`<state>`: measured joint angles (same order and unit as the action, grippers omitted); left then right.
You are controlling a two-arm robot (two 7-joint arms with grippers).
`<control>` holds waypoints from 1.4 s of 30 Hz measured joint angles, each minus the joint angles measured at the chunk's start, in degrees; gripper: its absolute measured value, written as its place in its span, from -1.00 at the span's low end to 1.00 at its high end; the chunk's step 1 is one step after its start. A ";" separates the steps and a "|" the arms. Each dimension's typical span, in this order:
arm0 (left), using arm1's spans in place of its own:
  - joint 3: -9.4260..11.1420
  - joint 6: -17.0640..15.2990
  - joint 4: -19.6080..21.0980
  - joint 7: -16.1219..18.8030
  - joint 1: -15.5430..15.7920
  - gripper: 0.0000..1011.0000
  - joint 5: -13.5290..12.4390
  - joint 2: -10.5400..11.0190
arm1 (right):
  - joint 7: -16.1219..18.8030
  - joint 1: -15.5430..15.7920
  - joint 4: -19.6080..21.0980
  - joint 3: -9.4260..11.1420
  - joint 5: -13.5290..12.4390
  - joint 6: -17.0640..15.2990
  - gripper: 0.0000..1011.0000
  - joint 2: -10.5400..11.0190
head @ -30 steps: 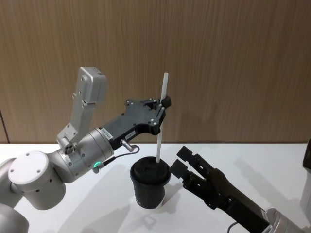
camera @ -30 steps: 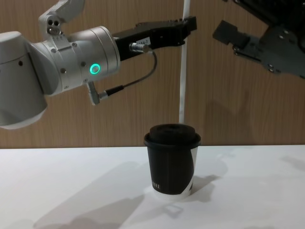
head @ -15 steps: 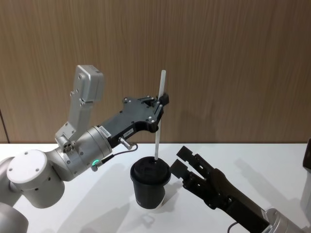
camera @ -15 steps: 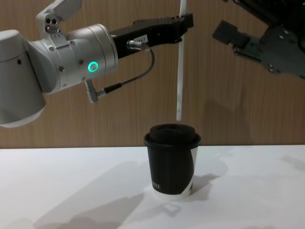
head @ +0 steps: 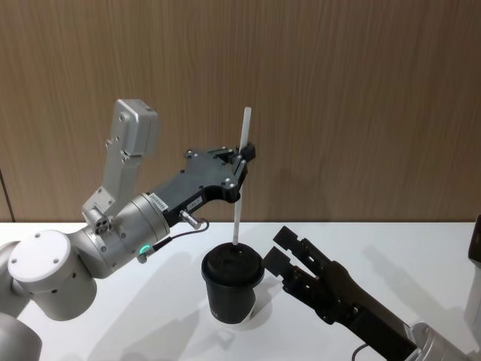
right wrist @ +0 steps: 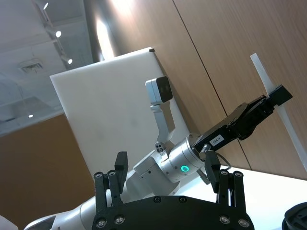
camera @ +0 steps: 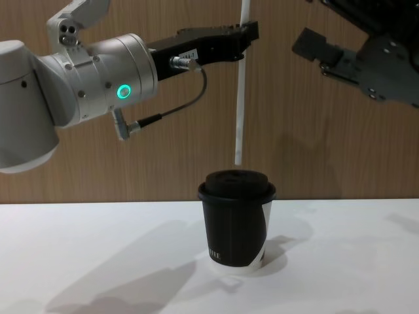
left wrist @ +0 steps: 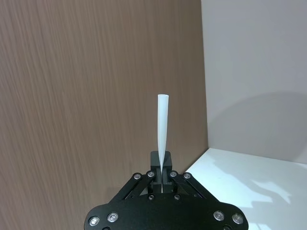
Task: Pick up the straw with one hand, pass it to the other hand, and insert it into the cup.
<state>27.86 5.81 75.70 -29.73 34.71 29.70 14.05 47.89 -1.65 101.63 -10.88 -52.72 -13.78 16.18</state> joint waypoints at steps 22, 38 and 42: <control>-0.61 -1.19 -0.47 -0.49 0.00 -0.98 -0.04 -0.45 | 0.00 0.00 0.00 0.00 0.00 0.00 0.98 0.00; -0.49 -2.04 -0.04 -0.56 -0.04 -0.98 0.04 -0.12 | 0.00 0.00 0.00 0.00 0.00 0.00 0.98 0.00; -0.41 -2.18 -0.01 -0.50 -0.06 -0.98 -0.06 -0.08 | 0.00 0.00 0.00 0.00 0.00 0.00 0.98 0.00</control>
<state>27.45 3.63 75.69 -30.23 34.66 29.64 13.97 47.89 -1.65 101.63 -10.88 -52.72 -13.78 16.18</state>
